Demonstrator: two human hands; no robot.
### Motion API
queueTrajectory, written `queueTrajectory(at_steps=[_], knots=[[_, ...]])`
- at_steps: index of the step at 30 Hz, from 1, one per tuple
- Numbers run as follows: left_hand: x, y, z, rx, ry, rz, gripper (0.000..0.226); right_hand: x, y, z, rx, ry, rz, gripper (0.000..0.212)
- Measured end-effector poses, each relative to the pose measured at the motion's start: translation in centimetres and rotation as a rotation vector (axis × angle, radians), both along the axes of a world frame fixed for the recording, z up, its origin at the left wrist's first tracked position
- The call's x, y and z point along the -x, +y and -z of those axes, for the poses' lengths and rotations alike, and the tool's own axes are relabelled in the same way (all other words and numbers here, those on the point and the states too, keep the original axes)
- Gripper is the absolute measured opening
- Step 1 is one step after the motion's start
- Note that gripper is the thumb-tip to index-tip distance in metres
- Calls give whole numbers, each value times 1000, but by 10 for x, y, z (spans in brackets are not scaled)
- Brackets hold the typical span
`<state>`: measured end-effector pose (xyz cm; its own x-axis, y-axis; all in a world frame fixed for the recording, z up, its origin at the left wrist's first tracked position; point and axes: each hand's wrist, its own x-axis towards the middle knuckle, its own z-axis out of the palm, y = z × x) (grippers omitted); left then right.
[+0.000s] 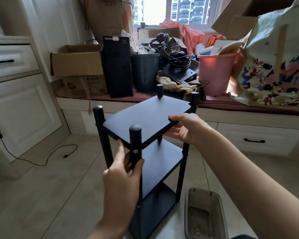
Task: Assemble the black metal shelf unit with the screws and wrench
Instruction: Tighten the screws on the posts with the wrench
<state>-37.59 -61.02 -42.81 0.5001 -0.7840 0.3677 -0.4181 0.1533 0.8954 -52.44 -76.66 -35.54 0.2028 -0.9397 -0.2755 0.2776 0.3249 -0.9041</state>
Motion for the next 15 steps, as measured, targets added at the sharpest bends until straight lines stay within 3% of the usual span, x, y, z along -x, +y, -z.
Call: queueTrajectory(at_steps=[8, 15], knots=[[32, -4, 1, 61, 76, -8, 79, 16, -26, -1, -3, 52, -100, 6], [48, -14, 6, 129, 375, 132, 53, 24, -39, -3, 44, 148, -114, 6]])
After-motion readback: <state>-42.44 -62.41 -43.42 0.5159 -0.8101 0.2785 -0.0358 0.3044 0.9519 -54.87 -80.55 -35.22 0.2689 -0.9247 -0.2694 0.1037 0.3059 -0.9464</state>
